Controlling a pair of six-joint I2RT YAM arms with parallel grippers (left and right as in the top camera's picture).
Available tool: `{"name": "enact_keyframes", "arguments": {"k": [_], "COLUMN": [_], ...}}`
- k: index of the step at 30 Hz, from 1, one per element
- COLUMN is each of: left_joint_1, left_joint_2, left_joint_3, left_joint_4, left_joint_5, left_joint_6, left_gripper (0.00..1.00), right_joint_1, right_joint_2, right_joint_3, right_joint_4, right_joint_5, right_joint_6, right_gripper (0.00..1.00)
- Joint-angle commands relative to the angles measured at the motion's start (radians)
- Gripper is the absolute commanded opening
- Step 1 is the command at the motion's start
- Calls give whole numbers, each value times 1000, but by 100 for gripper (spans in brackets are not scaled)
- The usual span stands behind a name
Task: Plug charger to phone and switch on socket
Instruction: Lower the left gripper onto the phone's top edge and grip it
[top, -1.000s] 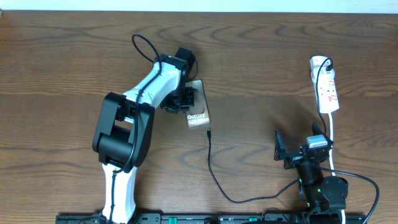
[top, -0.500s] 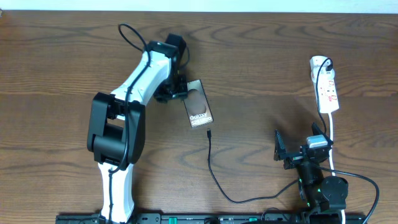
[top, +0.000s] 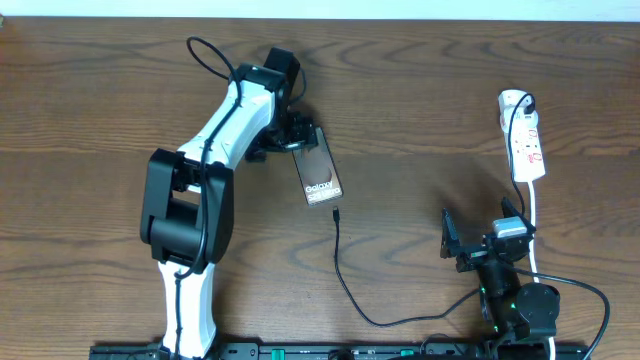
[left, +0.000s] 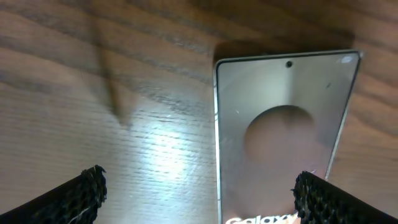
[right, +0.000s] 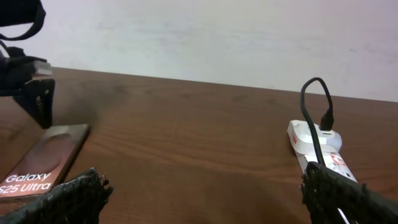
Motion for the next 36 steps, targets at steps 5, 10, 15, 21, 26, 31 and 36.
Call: {"name": "enact_keyframes", "arguments": {"k": [5, 10, 15, 21, 26, 31, 36], "left_joint_1": [-44, -71, -97, -109, -111, -111, -111], "left_joint_2": [13, 13, 14, 14, 15, 15, 15], "left_joint_3": [-31, -34, -55, -95, -111, -116, -150], "left_joint_4": [30, 36, 43, 71, 103, 104, 115], "left_joint_5": [0, -12, -86, -94, -94, -94, -94], "left_joint_6": [-65, -65, -87, -86, -86, -82, -82], "left_gripper": [98, 98, 98, 98, 98, 98, 98], "right_joint_1": [-5, -5, -5, -5, -5, -5, -5], "right_joint_2": [-5, -5, -5, -5, -5, -5, -5], "right_joint_3": [-2, -2, -2, -2, -2, -2, -2], "right_joint_4": [-3, -4, -4, -3, -3, -4, -3], "right_joint_5": [-6, -6, -6, -6, -6, -6, -6], "right_joint_6": [-12, -12, -12, -12, -12, -12, -12], "right_gripper": [99, 99, 99, 99, 99, 99, 99]}}
